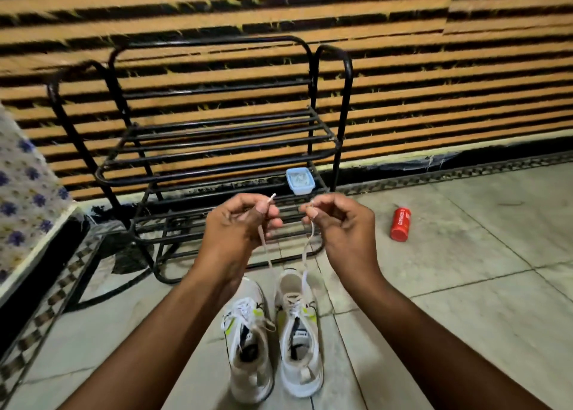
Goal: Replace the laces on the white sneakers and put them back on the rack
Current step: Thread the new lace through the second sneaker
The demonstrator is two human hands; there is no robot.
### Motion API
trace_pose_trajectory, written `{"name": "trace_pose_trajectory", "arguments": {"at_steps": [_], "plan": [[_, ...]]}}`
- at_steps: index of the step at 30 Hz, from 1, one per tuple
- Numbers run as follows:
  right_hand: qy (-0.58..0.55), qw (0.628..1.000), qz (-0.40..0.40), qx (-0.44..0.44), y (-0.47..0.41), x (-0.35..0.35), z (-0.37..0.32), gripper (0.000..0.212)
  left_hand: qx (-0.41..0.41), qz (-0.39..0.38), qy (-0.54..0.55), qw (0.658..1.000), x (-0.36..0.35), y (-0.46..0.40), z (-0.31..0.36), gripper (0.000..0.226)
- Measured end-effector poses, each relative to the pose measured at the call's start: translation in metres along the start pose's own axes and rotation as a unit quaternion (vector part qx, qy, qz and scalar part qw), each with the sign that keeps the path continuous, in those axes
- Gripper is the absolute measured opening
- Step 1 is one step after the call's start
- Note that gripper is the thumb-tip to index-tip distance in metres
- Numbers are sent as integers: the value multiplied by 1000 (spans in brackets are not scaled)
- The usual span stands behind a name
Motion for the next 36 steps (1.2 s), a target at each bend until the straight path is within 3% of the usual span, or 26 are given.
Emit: {"name": "trace_pose_trajectory", "arguments": {"at_steps": [6, 12, 19, 22, 28, 32, 36], "plan": [[34, 999, -18, 19, -4, -7, -28, 12, -6, 28, -53, 998, -13, 2, 8, 20], [2, 1000, 1, -6, 1, -12, -36, 28, 19, 33, 19, 999, -17, 0, 6, 9], [13, 1000, 14, -18, -4, -11, -33, 29, 32, -2, 52, 998, -21, -2, 5, 8], [14, 999, 27, -16, -7, -9, -29, 30, 35, 24, 57, 997, -18, -5, -3, 6], [5, 999, 36, -19, -8, -3, -19, 29, 96, -8, 79, 992, -13, 1, -28, 35], [11, 999, 45, -24, -11, 1, -13, 29, 30, 2, -81, 996, 4, -2, -58, 7], [38, 998, 37, -39, -7, 10, 6, 26, 39, -21, -232, 972, 33, -2, -106, 16]]}}
Point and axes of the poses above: each hand's wrist, its own y-axis away from the middle knuckle, its own x-axis out of the back of the hand, z = x × y, the point moved 2 cm from there along -y, towards the middle knuckle, and after that the axes turned 3 degrees about -x, right-handed, at the moved point
